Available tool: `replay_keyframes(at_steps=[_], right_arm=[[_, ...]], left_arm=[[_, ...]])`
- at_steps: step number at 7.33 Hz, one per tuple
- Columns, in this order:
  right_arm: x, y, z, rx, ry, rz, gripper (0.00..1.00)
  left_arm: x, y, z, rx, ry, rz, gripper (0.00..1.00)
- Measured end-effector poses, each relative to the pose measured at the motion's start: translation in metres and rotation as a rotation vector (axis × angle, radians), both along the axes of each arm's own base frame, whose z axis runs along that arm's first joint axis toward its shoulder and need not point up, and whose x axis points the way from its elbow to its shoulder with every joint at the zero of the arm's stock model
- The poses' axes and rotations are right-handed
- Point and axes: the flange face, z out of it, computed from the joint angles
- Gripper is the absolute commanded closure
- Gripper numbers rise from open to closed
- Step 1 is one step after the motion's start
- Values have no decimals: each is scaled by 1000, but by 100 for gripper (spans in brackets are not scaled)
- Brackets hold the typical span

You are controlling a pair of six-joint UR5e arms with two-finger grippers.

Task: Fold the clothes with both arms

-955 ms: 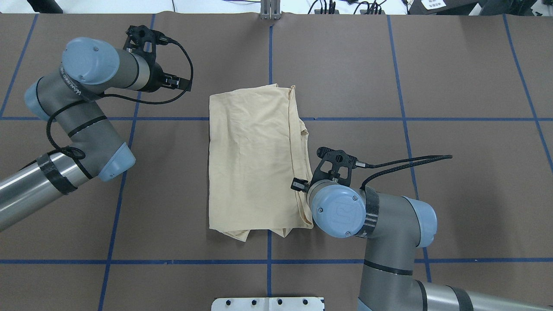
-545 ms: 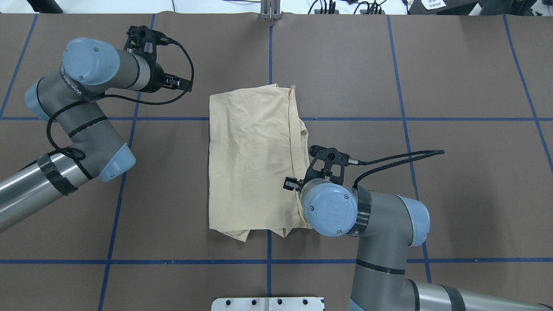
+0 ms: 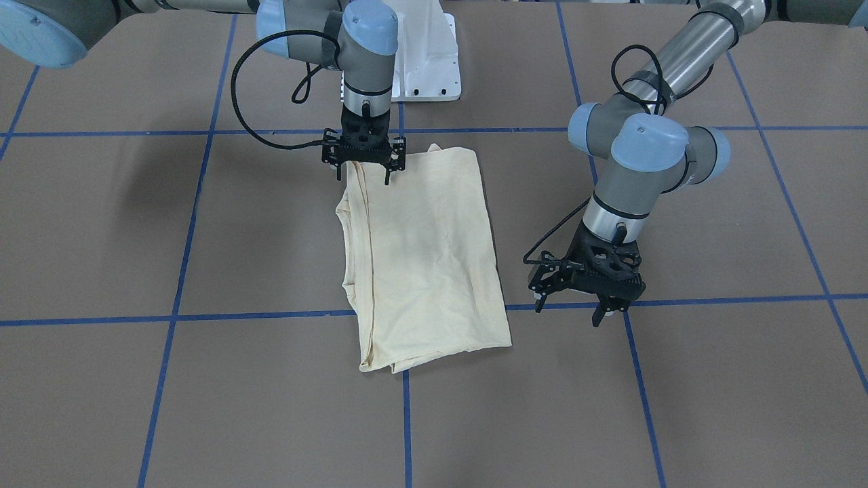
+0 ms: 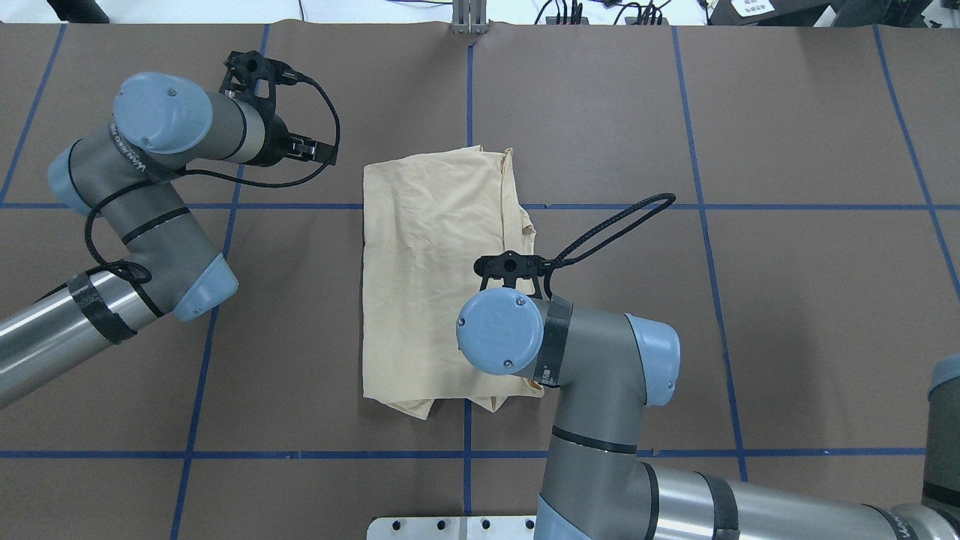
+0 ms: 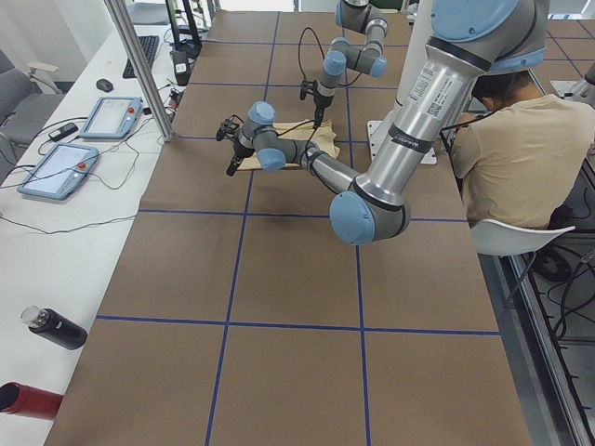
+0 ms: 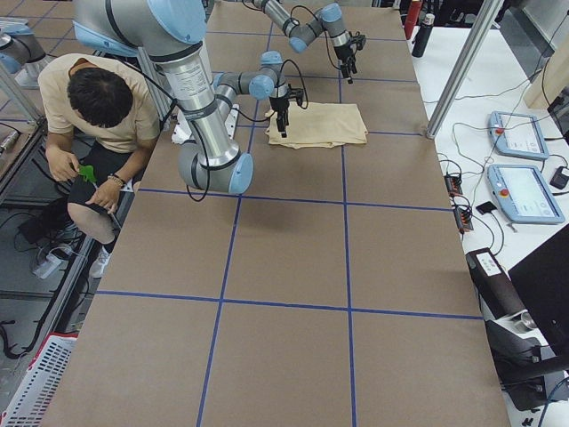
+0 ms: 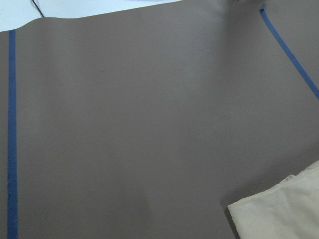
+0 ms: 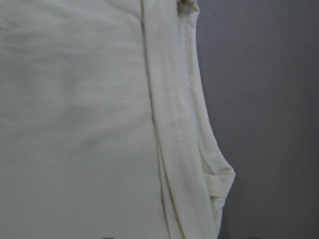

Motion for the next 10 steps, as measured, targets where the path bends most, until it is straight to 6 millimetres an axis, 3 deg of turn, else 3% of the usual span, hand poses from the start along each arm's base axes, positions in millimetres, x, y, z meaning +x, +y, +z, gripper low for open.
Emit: replay_keyframes(at_steps=[3,4,6,8,10], right_arm=[[27,-46,-32,93,-173,-42,0],[34,-52,-38,135,-246,-57,0],[31,-47,-25,93,-97,-146,0],[11,-24,-2,48,38,-220,1],[-9,-15,12,43,98,-249,3]], left_arm=[[1,1,0,-1,0,1,0],[1,1,0,-1,0,1,0],[1,1,0,-1,0,1,0],[1,1,0,0,0,2,0],[2,1,0,1,0,4,0]])
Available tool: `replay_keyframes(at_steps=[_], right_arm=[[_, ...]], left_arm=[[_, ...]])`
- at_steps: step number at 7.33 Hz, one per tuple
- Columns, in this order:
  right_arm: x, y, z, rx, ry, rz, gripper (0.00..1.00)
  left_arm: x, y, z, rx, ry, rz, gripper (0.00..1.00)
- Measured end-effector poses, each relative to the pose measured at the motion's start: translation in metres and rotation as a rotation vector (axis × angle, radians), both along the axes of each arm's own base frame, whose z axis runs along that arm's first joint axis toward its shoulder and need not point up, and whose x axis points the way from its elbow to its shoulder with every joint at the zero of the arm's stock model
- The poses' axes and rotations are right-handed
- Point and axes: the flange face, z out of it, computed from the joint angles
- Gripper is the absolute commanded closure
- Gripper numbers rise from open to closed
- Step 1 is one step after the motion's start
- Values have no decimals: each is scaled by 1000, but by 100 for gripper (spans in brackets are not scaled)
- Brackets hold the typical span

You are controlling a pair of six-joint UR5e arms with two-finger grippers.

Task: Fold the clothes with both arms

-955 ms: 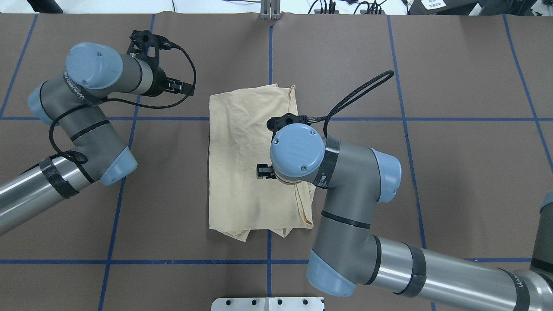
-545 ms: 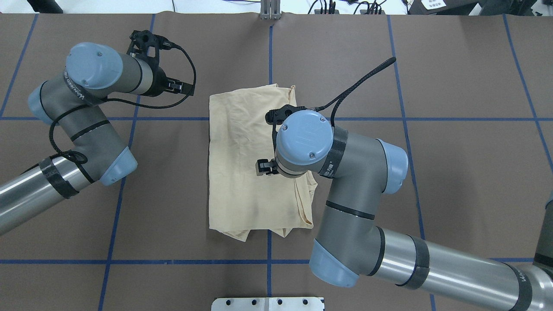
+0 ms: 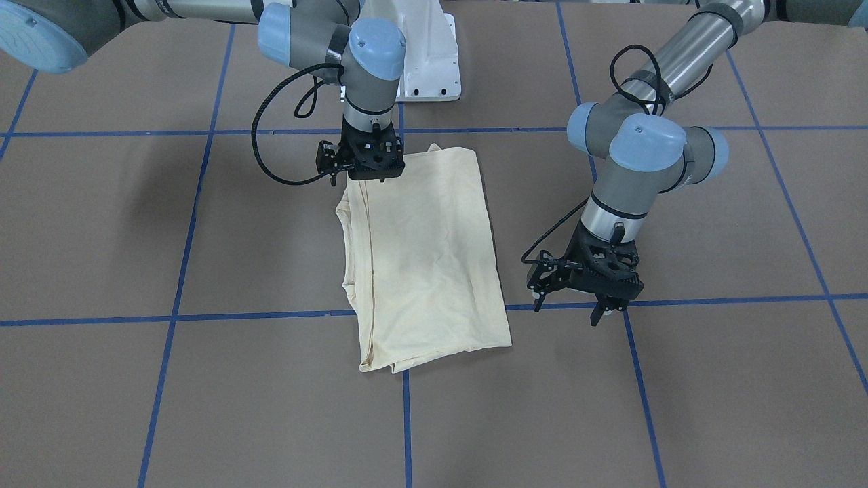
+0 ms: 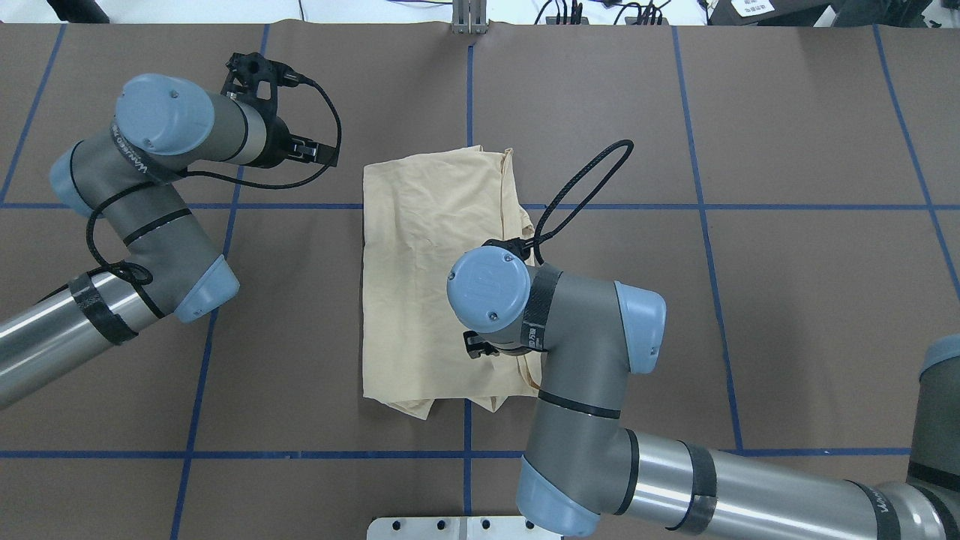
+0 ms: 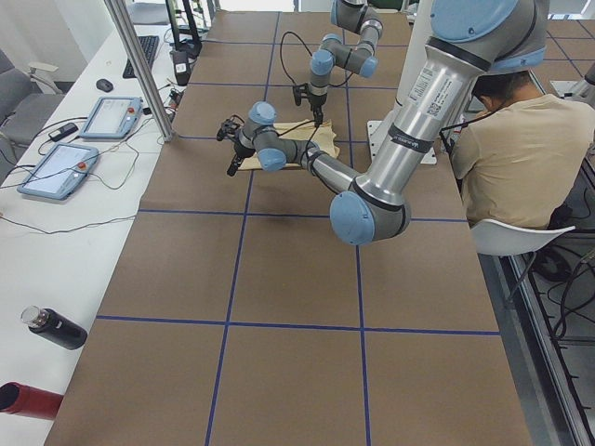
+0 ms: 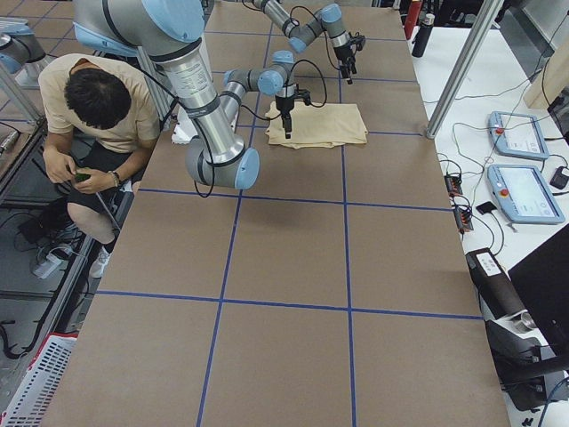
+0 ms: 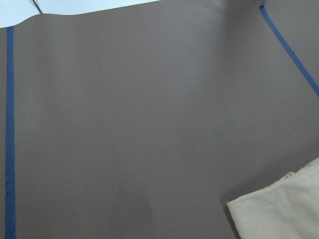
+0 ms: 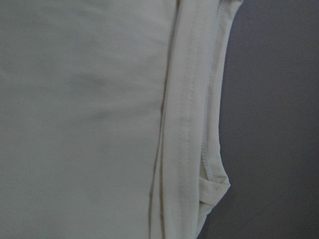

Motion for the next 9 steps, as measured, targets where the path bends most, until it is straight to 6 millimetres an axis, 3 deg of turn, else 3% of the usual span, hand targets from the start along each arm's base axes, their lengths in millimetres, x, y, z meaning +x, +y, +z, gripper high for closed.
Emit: replay_keyframes(at_steps=[3,9], right_arm=[[-6,3,15,22,61,-60,11],[8,0,37,20,184,-123,12]], left_arm=[[1,0,0,0,0,1,0],[1,1,0,0,0,2,0]])
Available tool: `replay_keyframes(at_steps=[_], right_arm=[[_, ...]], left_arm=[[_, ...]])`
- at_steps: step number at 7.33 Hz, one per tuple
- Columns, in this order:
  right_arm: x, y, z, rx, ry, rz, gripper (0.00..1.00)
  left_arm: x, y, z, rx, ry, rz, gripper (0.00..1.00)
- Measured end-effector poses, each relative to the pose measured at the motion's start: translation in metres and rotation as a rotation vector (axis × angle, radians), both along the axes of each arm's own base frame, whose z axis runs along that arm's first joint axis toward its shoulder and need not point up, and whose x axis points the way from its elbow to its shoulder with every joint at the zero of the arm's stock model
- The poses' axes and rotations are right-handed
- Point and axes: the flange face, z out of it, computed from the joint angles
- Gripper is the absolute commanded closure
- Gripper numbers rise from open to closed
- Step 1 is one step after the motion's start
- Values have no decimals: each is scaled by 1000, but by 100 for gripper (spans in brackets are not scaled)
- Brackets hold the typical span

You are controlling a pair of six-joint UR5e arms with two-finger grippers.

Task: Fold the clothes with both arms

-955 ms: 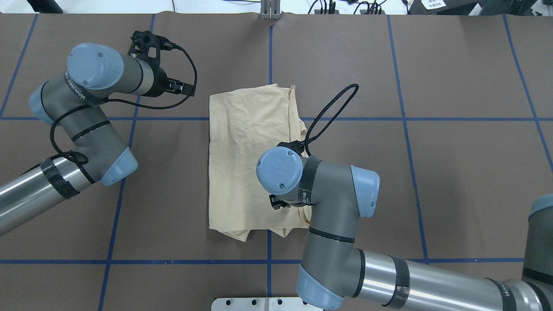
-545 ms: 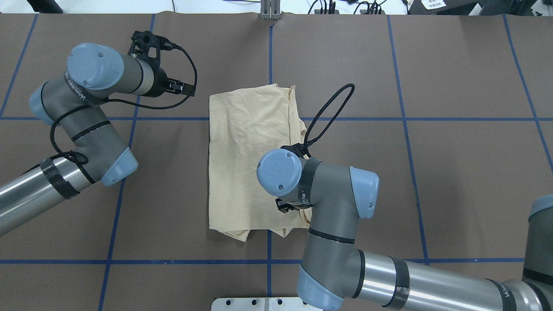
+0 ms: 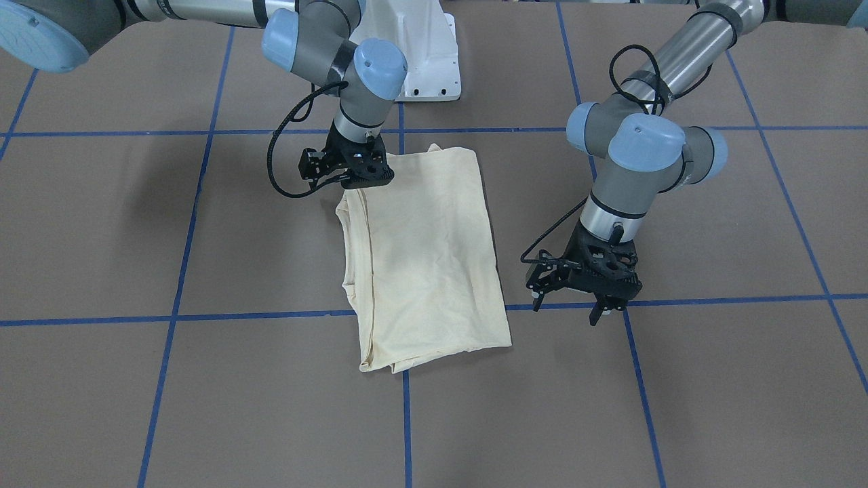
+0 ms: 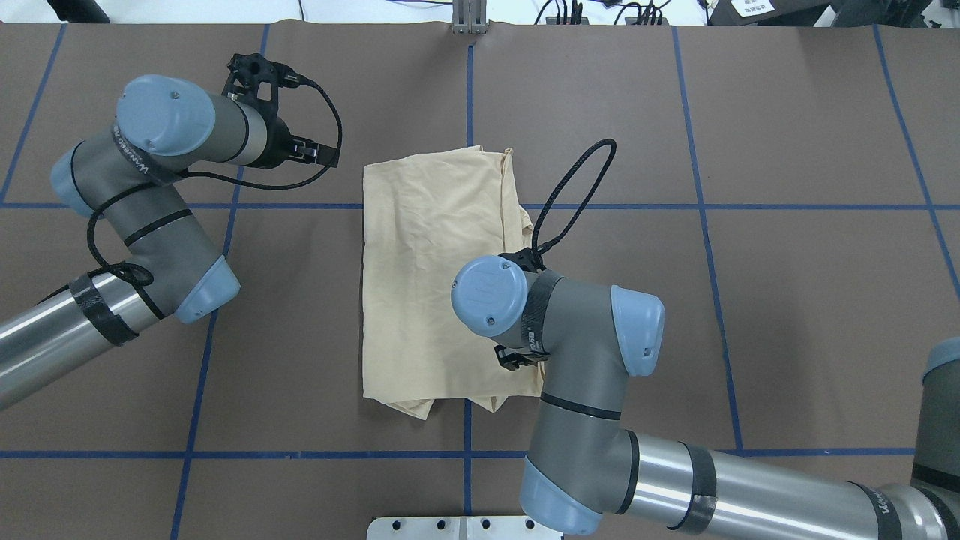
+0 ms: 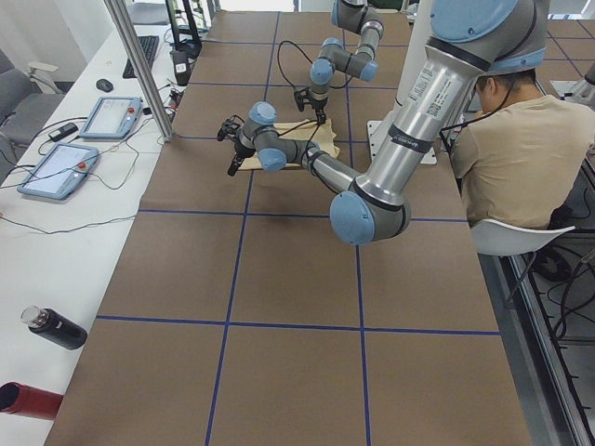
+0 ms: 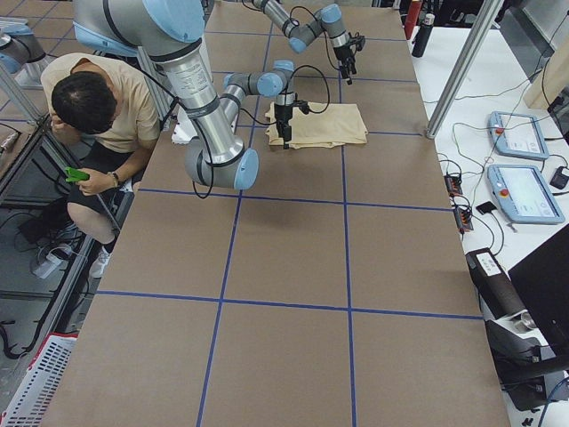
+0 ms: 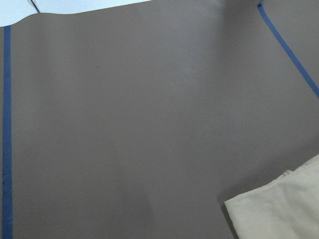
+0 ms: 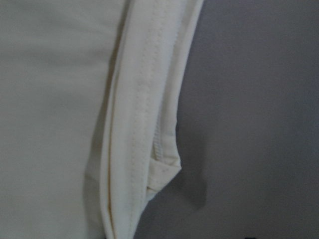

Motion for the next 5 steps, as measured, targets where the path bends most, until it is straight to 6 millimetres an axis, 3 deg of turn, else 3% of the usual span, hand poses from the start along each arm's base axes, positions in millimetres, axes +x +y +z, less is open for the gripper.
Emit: replay_keyframes(at_steps=[1,3,4,5], right_arm=[[12,-1,17,6,32,-3,12],[56,0,42,32,46,-20,11],[71,-2,44,42,37,-17,9],[79,-11,32,58,6,0,7]], left_arm=[[0,0,0,0,0,0,0],[0,0,-1,1,1,0,0],[0,0,0,1,1,1,0],[0,1,-1,1,2,2,0]])
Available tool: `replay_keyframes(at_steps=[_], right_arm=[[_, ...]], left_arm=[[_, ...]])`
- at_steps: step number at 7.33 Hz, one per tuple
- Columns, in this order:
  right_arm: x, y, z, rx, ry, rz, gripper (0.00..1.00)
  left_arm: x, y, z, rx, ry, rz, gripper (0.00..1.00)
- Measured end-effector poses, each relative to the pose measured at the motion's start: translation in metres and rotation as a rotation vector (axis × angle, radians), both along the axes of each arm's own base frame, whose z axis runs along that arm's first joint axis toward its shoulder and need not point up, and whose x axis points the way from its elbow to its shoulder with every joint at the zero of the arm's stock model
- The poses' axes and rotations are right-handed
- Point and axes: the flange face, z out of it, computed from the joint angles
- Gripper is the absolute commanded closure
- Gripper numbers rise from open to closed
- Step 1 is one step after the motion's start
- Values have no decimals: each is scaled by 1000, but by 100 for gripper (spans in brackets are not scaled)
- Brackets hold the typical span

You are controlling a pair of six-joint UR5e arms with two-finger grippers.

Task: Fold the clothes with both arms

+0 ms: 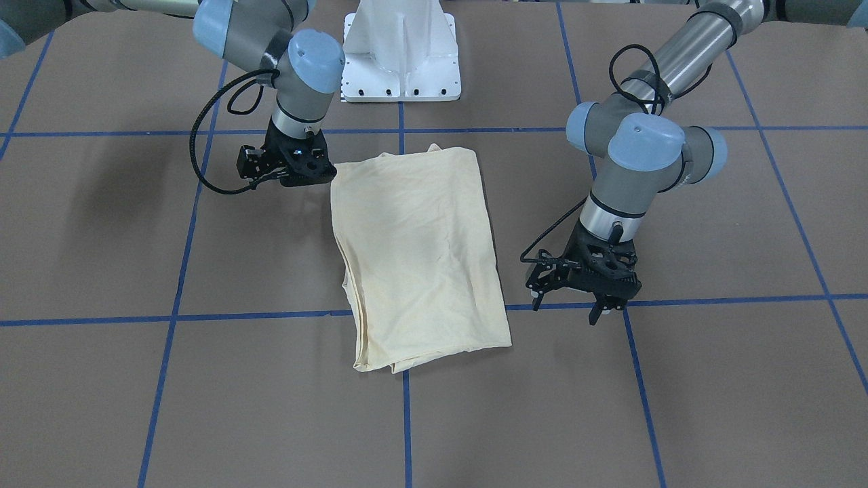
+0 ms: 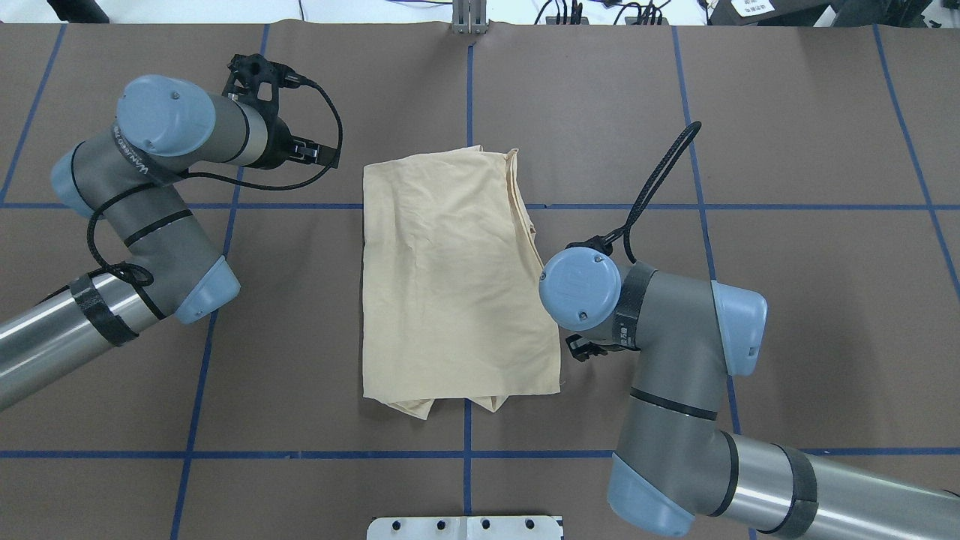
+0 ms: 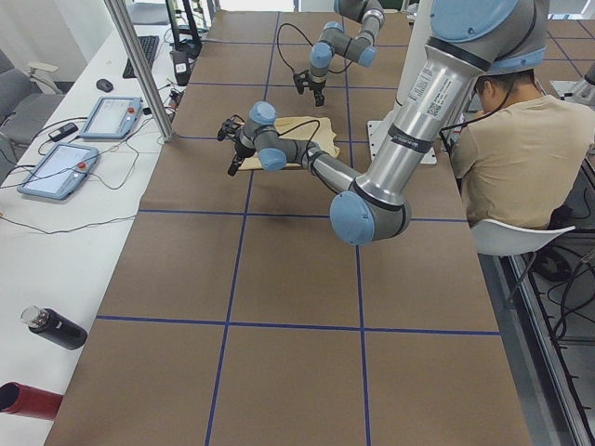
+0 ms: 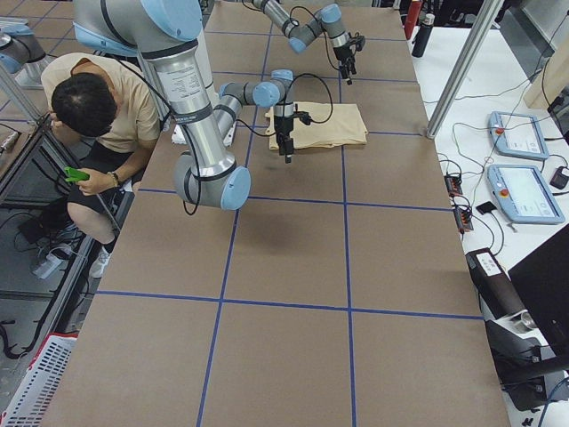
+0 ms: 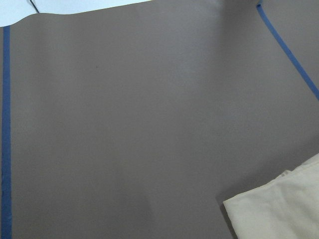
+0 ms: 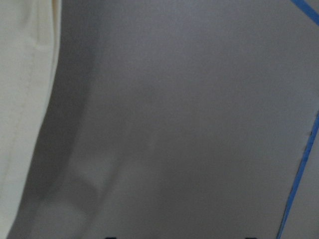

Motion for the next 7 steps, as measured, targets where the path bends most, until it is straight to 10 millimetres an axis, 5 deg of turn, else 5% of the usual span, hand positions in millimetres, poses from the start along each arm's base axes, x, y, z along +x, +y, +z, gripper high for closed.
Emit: replay_keyframes(at_steps=[2,3,7], right_arm=[[3,-42,-37,44,-109,75,2],[-13,-72,-50,50,-143,124,1],[-77,-155,-51,25,-168,250,0]], left_arm=[[0,1,-2,2,3,1,0],[0,2,-2,3,5,1,0],[0,3,-4,4,9,4,0]])
